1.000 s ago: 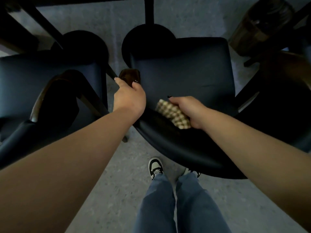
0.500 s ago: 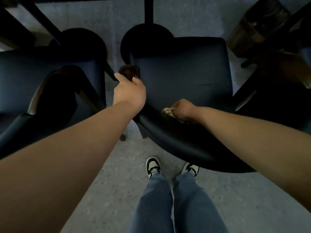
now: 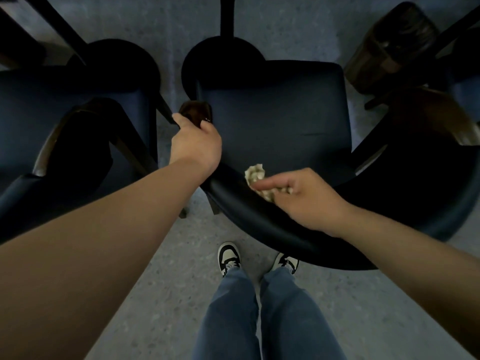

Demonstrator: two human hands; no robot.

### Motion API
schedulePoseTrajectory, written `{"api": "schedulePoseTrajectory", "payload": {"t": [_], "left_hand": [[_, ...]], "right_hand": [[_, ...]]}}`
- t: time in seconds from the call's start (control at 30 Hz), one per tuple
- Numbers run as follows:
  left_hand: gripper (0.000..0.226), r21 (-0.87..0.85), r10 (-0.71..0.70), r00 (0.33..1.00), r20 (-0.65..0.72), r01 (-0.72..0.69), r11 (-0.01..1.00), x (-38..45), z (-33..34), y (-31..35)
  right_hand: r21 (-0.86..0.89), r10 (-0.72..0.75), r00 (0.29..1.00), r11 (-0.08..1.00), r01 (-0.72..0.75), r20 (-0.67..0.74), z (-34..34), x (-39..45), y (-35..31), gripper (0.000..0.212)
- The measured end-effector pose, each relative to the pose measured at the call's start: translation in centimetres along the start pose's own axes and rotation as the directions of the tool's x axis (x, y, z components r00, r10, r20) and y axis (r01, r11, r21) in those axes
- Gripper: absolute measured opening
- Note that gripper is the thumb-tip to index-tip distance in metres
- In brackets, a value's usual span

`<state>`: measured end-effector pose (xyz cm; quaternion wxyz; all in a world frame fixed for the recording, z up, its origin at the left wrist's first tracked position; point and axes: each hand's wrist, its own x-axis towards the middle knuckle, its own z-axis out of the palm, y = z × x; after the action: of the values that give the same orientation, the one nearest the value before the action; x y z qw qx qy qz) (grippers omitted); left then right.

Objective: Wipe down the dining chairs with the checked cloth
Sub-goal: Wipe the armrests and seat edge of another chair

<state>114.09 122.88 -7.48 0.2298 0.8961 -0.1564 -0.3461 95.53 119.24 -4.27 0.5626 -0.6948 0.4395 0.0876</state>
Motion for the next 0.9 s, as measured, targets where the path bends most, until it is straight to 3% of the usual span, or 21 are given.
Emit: {"api": "schedulePoseTrajectory", "payload": {"t": [0.1,0.27,0.4,0.5,0.63,0.7,0.8,0.9], "left_hand": [[0.066,0.003,-0.004,1.0,0.005,0.004,1.0,0.0,0.0,-0.1],[0.065,0.036,0.01,1.0,-0.009,-0.009,0.999,0.2,0.1,0.0],[0.065,0.075,0.012,1.0,-0.022,-0.01,0.997,0.2,0.3,0.0],[0.065,0.105,0.002,0.999,-0.052,0.004,0.994,0.2,0.3,0.0],[0.07,0.026,-0.028,0.992,-0.12,0.031,0.999,-1.1,0.1,0.1],[0.075,-0.061,-0.088,0.979,-0.186,0.078,0.995,-2.5,0.5,0.1],[0.077,-0.104,-0.174,0.949,-0.262,0.152,0.983,-5.9,2.4,0.4],[0.075,-0.172,-0.218,0.93,-0.295,0.173,0.97,-9.8,4.7,0.3]], "right_hand": [[0.044,-0.026,0.999,0.999,0.025,0.023,-0.8,-3.3,-1.2,0.05],[0.121,-0.038,0.975,0.991,0.065,-0.22,-0.1,-0.3,-2.7,0.038],[-0.265,-0.222,0.971,0.945,0.191,-0.092,3.9,0.4,-2.4,0.033],[-0.418,-0.301,0.952,0.873,0.252,-0.054,3.1,-0.5,-1.7,0.022],[-0.624,-0.125,0.99,0.769,0.14,0.068,-1.5,-2.3,2.0,0.025],[-0.705,0.007,0.999,0.709,0.029,0.048,-4.8,-3.3,4.4,0.02],[-0.604,0.094,0.989,0.783,-0.145,-0.114,-8.1,-3.2,5.9,0.019],[-0.363,-0.011,0.976,0.929,-0.071,-0.218,-6.0,-2.5,3.8,0.022]]}}
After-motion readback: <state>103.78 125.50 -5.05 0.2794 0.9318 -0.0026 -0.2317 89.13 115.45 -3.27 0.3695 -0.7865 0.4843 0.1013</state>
